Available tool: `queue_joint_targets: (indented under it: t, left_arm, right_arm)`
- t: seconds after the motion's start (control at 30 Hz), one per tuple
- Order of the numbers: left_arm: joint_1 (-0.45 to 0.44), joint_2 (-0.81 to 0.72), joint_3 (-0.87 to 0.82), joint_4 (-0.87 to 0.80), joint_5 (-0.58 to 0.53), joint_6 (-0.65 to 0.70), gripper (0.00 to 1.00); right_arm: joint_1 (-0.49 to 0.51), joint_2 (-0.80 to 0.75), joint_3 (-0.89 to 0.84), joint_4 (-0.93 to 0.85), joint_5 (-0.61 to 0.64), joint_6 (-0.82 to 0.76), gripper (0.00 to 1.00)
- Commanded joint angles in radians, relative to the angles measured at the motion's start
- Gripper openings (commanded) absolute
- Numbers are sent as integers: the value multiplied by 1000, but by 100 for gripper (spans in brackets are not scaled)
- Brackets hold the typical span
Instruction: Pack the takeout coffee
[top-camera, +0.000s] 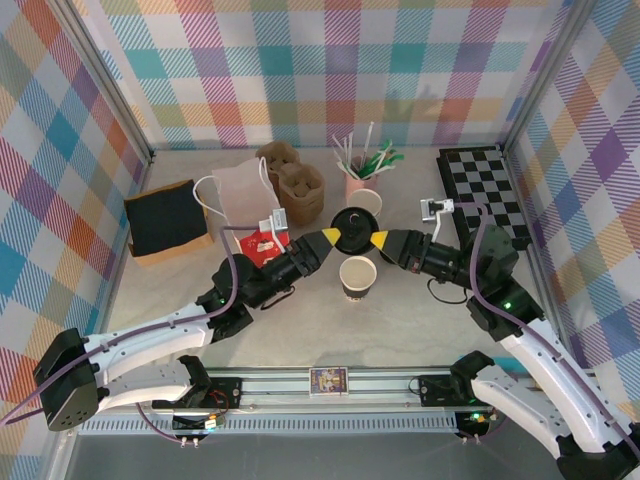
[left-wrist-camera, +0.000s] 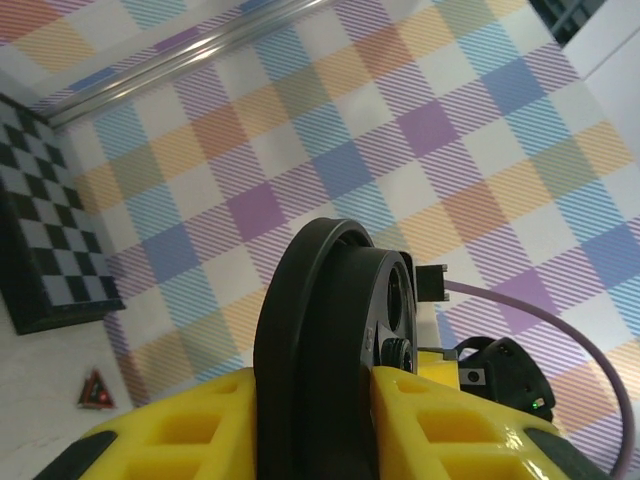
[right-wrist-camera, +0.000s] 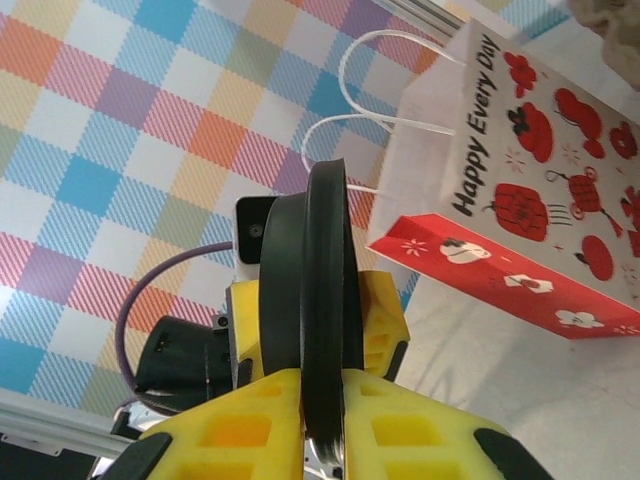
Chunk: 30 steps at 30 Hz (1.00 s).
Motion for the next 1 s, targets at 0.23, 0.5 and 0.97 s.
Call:
queue_joint_targets:
  t: [0.23,0.5,0.97]
  left_arm:
    - [-20,38,-62,-11,-2,34,30]
    - [-33,115,-82,4,-18,42,30]
    - [-41,222,-93,4,-30,48,30]
  right_arm:
    - [-41,-26,-134,-50,29,8,17]
    - [-61,-20,-196,-38,26,5,16]
    - [-103,2,-302,-15,23,1,16]
